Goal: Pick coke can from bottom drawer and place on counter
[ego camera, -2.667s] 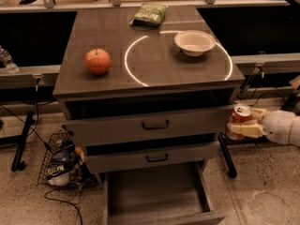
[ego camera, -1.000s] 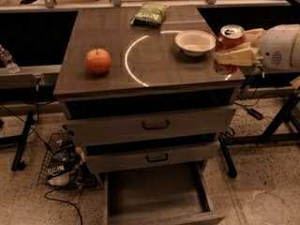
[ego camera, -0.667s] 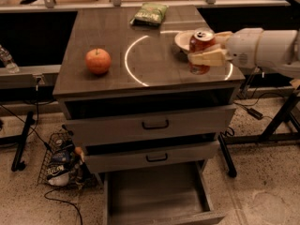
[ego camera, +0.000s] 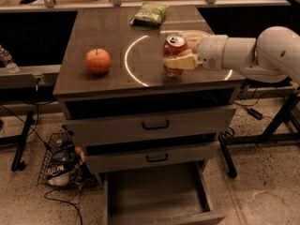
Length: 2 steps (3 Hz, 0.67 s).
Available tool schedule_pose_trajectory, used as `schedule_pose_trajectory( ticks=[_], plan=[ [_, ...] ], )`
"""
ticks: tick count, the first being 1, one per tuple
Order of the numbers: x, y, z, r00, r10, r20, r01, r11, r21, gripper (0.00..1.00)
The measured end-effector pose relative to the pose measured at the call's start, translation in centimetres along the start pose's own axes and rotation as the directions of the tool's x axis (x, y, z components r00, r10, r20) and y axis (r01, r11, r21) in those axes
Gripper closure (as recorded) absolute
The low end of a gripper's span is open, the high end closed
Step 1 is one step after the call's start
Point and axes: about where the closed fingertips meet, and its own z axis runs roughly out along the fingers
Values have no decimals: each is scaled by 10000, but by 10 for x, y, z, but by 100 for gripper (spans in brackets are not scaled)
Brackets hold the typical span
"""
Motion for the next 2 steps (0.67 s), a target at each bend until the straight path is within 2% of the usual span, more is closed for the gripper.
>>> schedule_pose_trajectory(
  ticks=[1,2],
  plan=[
    [8,5,20,10000,81,8,-80,9991,-408,60],
    [7,8,23,10000,77,26,-75,9989,-462,29]
  ],
)
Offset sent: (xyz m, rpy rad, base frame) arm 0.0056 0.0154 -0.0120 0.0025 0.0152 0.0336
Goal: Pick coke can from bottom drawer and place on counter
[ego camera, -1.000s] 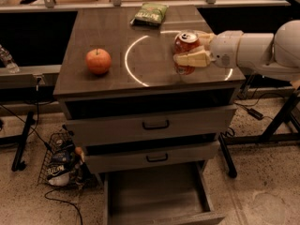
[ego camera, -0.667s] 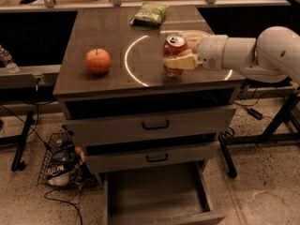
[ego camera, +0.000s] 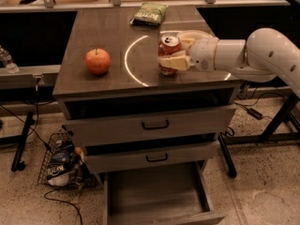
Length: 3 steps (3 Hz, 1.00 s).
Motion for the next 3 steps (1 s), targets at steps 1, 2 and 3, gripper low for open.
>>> schedule_pose_trajectory(
  ticks=[1,2,3],
  plan=[
    [0,1,2,10000,-1,9,1,10000,-37,4],
    [-1,2,3,10000,-3,16,3,10000,-64,0],
    [-2,0,0,10000,-31,54,31,10000,-8,0]
  ],
)
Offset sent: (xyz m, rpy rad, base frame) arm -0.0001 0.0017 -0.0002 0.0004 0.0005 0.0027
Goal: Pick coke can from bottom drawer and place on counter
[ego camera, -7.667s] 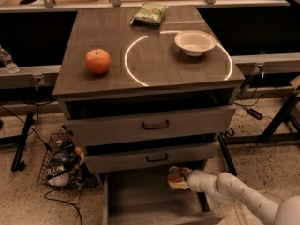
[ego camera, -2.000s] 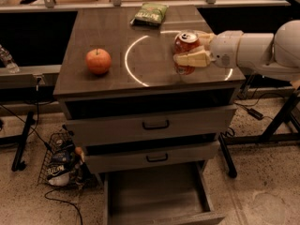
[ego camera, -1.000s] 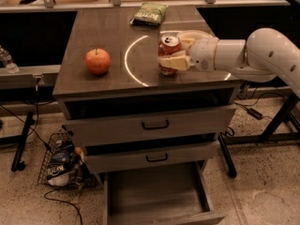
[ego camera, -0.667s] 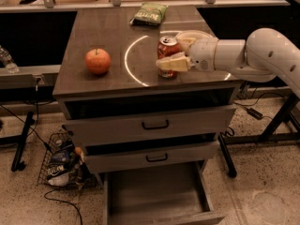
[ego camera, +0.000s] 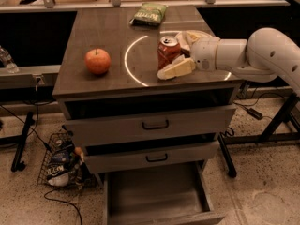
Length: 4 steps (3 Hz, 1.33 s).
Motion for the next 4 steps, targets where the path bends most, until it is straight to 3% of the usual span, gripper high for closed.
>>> schedule_pose_trajectory(
  ticks=[1,2,3,4],
  plan=[
    [-9,-17,-26,9997,-228,94,224,9991,364,0],
    [-30,-45,-79,9969,-784,5,779,9915,1038,0],
    [-69,-73,-143,9873,-1565,-287,1591,9675,1966,0],
    [-80,-80,-154,9839,-1764,-288,1784,9598,2167,0]
  ],
)
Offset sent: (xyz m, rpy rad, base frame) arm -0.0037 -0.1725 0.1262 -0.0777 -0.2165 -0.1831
